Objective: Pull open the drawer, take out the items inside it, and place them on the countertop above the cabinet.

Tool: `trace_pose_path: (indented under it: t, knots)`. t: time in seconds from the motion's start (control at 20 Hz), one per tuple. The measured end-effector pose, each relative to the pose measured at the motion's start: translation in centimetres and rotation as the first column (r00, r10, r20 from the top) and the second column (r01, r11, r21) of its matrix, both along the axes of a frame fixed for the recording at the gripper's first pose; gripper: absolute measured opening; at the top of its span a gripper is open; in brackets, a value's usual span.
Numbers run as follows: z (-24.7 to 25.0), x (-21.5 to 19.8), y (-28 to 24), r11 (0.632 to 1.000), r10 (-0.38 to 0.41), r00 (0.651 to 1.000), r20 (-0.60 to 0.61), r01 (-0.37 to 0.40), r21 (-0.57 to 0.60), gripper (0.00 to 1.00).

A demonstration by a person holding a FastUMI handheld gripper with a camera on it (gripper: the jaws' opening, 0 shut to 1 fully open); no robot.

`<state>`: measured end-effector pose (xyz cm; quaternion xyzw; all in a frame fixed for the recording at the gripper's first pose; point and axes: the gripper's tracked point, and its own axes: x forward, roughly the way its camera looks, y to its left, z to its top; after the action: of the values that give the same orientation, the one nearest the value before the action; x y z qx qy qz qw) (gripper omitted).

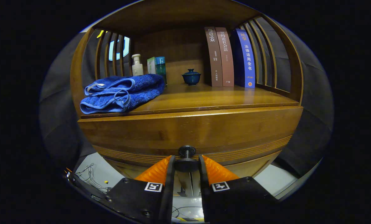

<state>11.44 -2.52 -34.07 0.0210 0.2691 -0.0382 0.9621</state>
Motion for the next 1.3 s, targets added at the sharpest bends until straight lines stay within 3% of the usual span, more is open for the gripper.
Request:
trace_pose_path:
  t: [0.95,1.3]
  knots:
    - [2.0,-16.3,0.9,1.000,-0.015,0.993,-0.118,0.017,0.024,0.42]
    - [1.7,-17.6,1.1,0.999,-0.011,0.995,-0.104,0.015,0.040,0.44]
